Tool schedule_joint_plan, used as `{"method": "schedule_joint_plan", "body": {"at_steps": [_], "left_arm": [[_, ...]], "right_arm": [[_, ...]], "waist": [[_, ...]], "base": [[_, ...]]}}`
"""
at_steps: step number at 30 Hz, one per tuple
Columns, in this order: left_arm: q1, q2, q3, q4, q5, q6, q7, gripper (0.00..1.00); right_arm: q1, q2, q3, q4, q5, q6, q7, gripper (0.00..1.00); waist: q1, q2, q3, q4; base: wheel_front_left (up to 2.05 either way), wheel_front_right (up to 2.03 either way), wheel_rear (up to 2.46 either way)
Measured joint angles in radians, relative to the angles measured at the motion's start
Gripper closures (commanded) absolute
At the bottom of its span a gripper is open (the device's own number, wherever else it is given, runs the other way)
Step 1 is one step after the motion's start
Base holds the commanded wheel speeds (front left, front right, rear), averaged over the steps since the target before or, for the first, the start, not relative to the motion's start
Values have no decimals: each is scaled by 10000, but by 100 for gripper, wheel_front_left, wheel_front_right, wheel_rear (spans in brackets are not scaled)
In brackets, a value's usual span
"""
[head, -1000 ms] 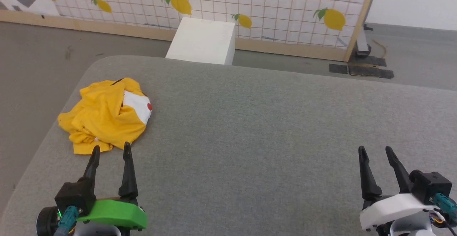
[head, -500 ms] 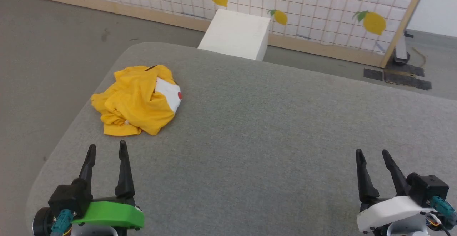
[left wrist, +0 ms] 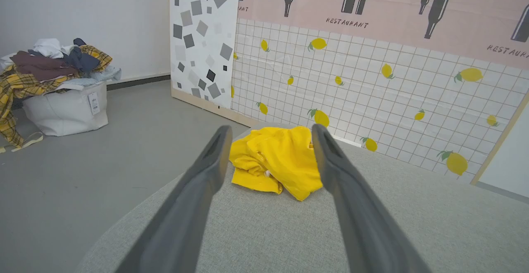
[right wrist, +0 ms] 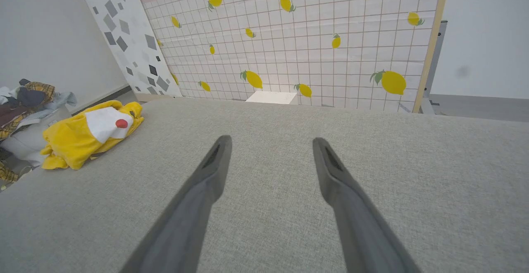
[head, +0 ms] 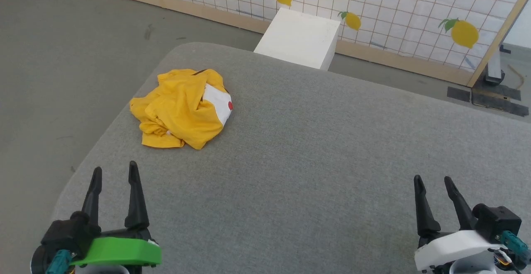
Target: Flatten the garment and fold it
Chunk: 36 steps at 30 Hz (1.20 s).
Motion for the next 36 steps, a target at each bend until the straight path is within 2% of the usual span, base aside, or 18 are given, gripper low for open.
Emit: {"method": "schedule_joint_plan", "body": {"at_steps": [6,11,14,18,22,24,27,36], "left_arm": [[-133,-2,318,-222,-232,-259,-121,0],[-1104,219,552,-370,-472,-619,-253,0],[-2035,1112,284,-343,-593,-761,-226,0],[-3807,2510,59,-65,-1095,-794,500,0],[-5509,3189,-134,669,-2600,-796,1478,0],[-6067,3921,-529,1198,-2617,-798,1941,0],[-6820,4656,-1022,2090,-3010,-798,2648,0],[-8768,5795,-2280,4249,-4460,-800,4046,0]], "right_arm": [[2,-2,-173,98,63,0,-105,0],[8,0,-401,151,63,0,-244,0],[15,-2,-598,151,59,0,-297,0],[14,-2,-748,81,13,0,-349,0],[3,0,-771,-35,-148,0,-349,0],[-9,-2,-696,-63,-205,-2,-351,0],[-123,2,-629,-146,-305,-2,-353,0],[-549,6,-863,-545,-723,-2,-359,0]], "waist": [[0,0,96,9],[0,0,209,72],[0,0,306,142],[0,0,531,147],[0,0,798,43],[1,0,928,-43],[0,0,1156,-215],[1,0,2132,-820]], "base": [[0,0,0],[0,0,0],[0,0,0],[0,0,0],[0,0,0],[0,0,0],[0,0,0],[0,0,0]]}}
